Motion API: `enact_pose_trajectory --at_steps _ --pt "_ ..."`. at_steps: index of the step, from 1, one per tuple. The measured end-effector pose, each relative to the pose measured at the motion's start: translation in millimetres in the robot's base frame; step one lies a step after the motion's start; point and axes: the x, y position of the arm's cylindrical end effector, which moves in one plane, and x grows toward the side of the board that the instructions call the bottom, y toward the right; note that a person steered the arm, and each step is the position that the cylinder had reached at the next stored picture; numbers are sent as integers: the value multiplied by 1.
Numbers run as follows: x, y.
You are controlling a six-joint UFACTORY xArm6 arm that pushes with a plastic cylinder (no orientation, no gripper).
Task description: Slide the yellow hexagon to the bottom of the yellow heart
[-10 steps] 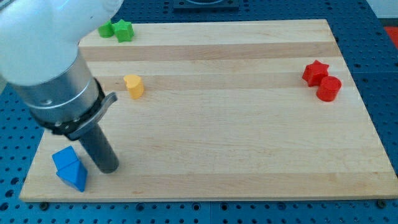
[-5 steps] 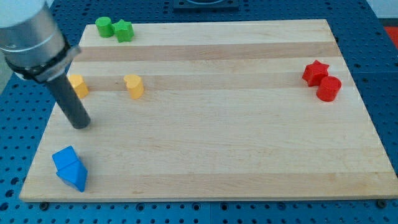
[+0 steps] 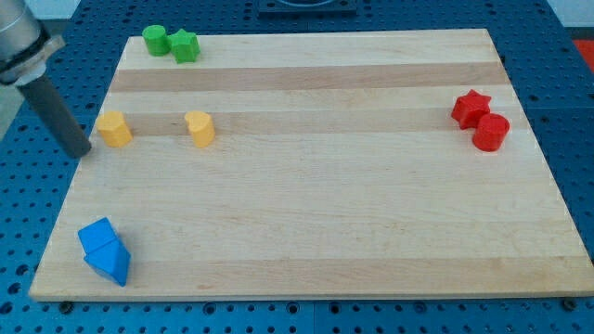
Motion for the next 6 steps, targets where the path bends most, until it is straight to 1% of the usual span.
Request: enact_pose_trajectory --at_steps 1,2,3,4,5,6 --pt "-27 0" --pt "-36 7" --pt "-32 27" --pt "-16 42" --pt "-13 51" --pt "2 51"
